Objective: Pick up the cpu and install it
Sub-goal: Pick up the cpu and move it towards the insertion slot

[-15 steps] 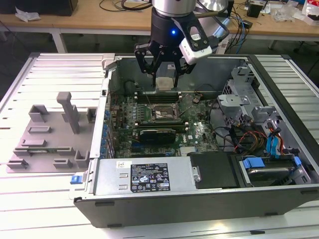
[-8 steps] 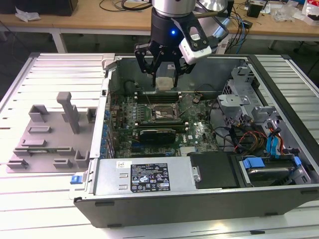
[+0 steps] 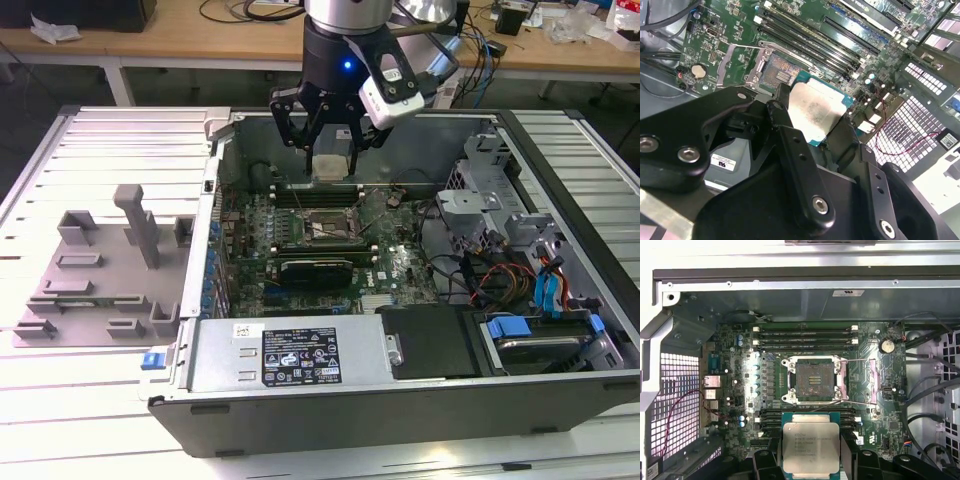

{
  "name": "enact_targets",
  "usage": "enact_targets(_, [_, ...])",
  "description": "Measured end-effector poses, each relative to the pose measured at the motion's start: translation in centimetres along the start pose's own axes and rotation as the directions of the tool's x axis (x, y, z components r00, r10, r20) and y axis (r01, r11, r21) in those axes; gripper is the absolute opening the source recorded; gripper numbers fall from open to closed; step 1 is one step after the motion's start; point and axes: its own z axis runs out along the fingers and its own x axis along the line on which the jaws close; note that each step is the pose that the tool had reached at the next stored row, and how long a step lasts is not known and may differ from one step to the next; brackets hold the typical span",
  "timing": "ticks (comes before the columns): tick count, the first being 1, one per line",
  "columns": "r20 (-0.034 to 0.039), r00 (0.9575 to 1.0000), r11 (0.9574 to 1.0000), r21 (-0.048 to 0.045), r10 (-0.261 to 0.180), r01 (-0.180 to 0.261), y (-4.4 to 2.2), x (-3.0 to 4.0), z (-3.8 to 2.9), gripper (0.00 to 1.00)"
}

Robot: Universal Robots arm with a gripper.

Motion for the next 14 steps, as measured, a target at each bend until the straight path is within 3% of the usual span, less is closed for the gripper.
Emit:
enact_targets(4, [0.0, 1.0, 1.0, 0.0, 0.0, 0.0, -0.02, 0.0, 0.44, 0.55])
enact_targets(9, [-0.0001, 1.0, 1.0, 0.0001, 0.0, 0.0, -0.04, -0.01, 1.88, 0.55])
enact_targets(14, [0.0, 1.0, 1.0, 0.0001, 0.0, 0.0, 0.16, -0.02, 2.61, 0.55])
